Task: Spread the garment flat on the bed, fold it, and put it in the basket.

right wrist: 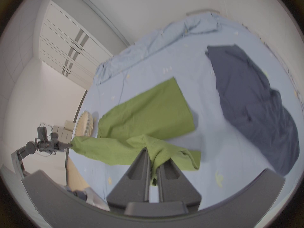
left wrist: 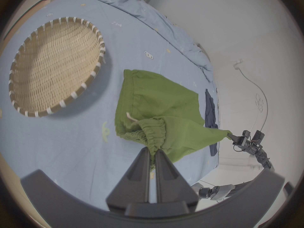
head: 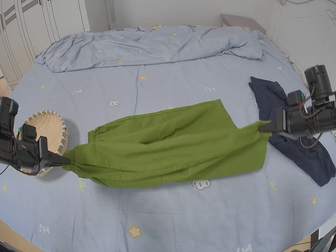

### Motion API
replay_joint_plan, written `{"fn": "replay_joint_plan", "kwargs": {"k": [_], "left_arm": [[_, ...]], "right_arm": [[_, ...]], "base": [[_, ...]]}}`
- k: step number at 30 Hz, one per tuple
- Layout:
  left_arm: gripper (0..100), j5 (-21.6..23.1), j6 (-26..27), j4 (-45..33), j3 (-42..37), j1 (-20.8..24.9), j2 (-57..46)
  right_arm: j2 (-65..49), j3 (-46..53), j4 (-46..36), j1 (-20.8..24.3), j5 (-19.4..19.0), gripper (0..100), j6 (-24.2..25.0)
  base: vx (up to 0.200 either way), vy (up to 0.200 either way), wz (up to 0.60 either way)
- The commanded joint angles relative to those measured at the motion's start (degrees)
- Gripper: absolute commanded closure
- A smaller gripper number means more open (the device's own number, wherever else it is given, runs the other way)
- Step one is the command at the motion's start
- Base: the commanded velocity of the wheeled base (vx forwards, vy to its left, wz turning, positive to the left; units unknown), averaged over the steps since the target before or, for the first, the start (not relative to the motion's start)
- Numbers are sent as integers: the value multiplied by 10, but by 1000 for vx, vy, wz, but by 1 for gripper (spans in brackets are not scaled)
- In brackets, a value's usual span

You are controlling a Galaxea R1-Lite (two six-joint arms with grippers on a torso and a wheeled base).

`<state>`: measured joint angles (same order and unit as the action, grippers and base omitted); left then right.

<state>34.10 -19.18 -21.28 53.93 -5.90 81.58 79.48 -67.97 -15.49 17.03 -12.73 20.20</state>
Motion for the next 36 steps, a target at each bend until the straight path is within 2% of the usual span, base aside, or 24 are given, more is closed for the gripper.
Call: {"fn": "replay_joint_plan", "kwargs": {"k": [1,14,22,36], "left_arm": [[100,0,-37,-53,133,3,118],[100,0,-31,-50,162,-20,176],[100,4,-31,-46,178,-26,183],[100,4,-21,-9,198,-24,202]], "right_arm": [[142,-174,-1,23,52,100,12],[224,-298,-1,19,53,100,11],[232,-303,6,16,54,100,7],[260,-300,96,-1,52,100,-16]], "base": [[0,0,0],[0,0,0],[0,0,0],[0,0,0]]}}
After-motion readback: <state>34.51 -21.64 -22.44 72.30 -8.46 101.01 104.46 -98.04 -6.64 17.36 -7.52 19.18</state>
